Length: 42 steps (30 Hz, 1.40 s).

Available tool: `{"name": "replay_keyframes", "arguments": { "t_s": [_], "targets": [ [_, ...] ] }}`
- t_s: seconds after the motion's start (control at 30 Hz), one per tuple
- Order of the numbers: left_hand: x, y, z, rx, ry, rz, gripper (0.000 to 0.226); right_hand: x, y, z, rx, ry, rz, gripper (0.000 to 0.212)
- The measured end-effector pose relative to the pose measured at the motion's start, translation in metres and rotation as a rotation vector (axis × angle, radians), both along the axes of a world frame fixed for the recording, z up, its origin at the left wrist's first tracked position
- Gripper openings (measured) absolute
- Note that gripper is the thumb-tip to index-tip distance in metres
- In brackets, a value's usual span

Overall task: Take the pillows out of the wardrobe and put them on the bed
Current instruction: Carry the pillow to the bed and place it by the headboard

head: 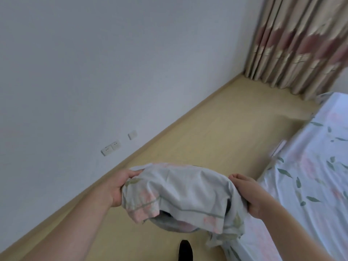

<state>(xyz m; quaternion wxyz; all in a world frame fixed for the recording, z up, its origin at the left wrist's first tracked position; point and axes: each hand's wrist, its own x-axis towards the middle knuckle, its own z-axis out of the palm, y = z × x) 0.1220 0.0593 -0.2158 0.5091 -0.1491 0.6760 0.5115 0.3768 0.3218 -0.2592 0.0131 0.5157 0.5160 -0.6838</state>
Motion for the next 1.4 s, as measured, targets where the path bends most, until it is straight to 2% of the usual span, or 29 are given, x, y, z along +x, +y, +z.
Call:
{"name": "replay_keyframes", "arguments": {
  "t_s": [0.13,0.3,0.47,0.57,0.73,0.83,1.03,1.13,1.27,1.4],
  "targets": [
    [-0.08,0.086,0.018,-0.071,0.086,-0.14,0.037,-0.068,0.062,0.019,0.171,-0.073,-0.017,0.017],
    [-0.176,0.213,0.028,-0.048,0.13,-0.178,0.033,-0.145,0.156,0.031,0.322,-0.121,-0.019,0.019],
    [-0.261,0.352,0.025,0.102,0.13,-0.209,0.02,-0.214,0.269,0.02,0.22,-0.132,-0.198,0.021],
    [-0.306,0.447,0.026,0.143,0.108,-0.272,0.024,-0.243,0.334,0.024,0.174,-0.222,-0.261,0.031],
    [-0.348,0.612,0.038,0.193,0.087,-0.416,0.031,-0.268,0.424,0.032,0.119,-0.363,-0.343,0.022],
    [-0.356,0.71,0.046,0.246,0.133,-0.501,0.029,-0.277,0.477,0.032,0.131,-0.389,-0.471,0.031],
    [-0.369,0.892,0.047,0.307,0.179,-0.605,0.022,-0.287,0.618,0.018,0.114,-0.184,-0.788,0.037],
    [-0.373,0.976,0.047,0.301,0.185,-0.617,0.021,-0.276,0.705,-0.005,-0.006,-0.118,-0.911,0.054],
    [-0.379,1.081,0.064,0.335,0.207,-0.626,0.027,-0.279,0.797,0.011,-0.088,-0.179,-0.857,0.051],
    [-0.381,1.184,0.079,0.406,0.243,-0.599,0.03,-0.289,0.889,0.022,-0.093,-0.297,-0.615,0.082]
  ]
}}
